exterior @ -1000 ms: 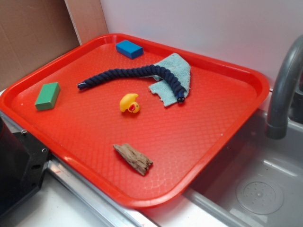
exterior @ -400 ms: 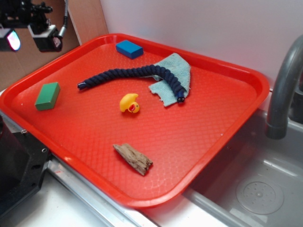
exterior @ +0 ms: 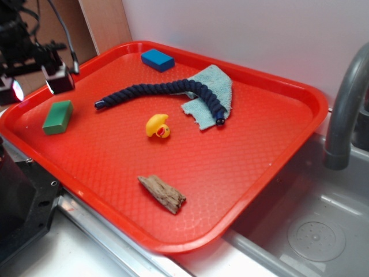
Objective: Grab the green block.
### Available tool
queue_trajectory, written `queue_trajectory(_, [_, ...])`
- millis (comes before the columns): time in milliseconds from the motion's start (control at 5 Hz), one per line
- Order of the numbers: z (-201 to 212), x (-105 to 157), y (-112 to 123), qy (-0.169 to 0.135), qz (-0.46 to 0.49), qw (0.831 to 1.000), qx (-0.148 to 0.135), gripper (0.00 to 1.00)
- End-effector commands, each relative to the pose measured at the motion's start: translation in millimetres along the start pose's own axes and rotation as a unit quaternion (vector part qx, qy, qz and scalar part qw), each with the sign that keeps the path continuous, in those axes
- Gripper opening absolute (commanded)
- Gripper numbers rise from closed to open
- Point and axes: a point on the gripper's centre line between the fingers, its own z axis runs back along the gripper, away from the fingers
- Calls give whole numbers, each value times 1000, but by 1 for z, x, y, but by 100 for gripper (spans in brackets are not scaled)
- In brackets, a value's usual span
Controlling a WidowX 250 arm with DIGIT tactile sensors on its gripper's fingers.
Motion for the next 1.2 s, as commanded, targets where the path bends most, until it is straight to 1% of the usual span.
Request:
queue_trajectory(0, [-9,-11,-8,-35,-85,996,-2,100])
queue_trajectory(200, [-17,-18,-3,-30,-99,995,6,100])
queue_trajectory(400, [-26,-21,17,-20,-87,996,20,100])
queue_trajectory(600, [-38,-20,22,-6,-100,995,26,100])
queue_trajectory(800, [-27,-23,10,0,-152,988,10,0])
queue_trajectory(1000, [24,-36,-21,-3,-270,960,-67,0])
